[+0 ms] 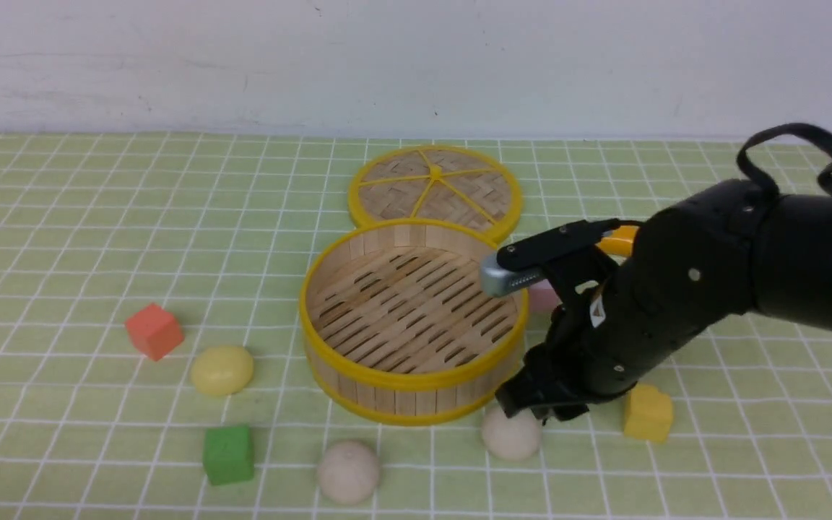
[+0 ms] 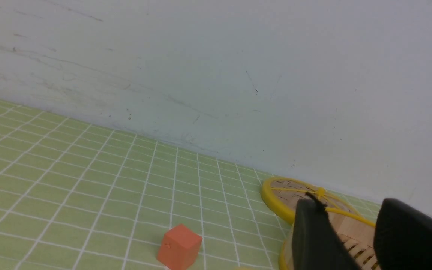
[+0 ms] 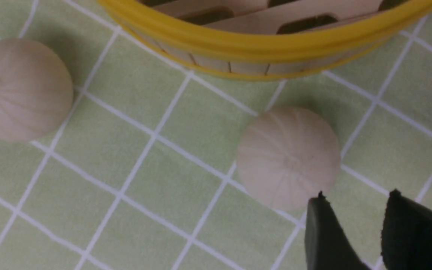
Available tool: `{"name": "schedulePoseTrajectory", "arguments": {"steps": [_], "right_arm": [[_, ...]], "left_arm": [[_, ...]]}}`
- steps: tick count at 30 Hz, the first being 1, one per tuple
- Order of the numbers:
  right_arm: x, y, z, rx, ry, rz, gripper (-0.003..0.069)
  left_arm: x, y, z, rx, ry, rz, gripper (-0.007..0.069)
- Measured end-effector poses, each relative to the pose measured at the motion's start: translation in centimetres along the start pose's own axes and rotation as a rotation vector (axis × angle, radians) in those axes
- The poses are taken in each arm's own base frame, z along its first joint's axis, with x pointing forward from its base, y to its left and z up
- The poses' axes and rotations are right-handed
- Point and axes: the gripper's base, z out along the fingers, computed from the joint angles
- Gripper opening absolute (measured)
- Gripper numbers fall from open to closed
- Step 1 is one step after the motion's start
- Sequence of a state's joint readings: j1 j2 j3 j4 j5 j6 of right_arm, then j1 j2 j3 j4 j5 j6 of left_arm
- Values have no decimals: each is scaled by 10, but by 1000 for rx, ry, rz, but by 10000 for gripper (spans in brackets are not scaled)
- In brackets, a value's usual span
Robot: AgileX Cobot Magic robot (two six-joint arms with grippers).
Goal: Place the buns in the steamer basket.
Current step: Use the right arm to grab a steamed stuffed bun
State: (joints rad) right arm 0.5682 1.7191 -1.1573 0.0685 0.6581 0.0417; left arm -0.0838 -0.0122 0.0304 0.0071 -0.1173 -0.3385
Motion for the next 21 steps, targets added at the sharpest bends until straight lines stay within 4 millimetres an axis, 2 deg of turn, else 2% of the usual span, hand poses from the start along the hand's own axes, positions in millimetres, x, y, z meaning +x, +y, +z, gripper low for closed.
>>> {"name": "schedulePoseTrajectory", "arguments": {"steps": [11, 21], "right_arm": [[-4, 5, 17, -68, -23, 105, 239], [0, 3, 42, -46, 14, 91, 239]], "left_arm": [[0, 0, 0, 0, 1, 0, 239], [0, 0, 0, 0, 1, -1, 239]]}}
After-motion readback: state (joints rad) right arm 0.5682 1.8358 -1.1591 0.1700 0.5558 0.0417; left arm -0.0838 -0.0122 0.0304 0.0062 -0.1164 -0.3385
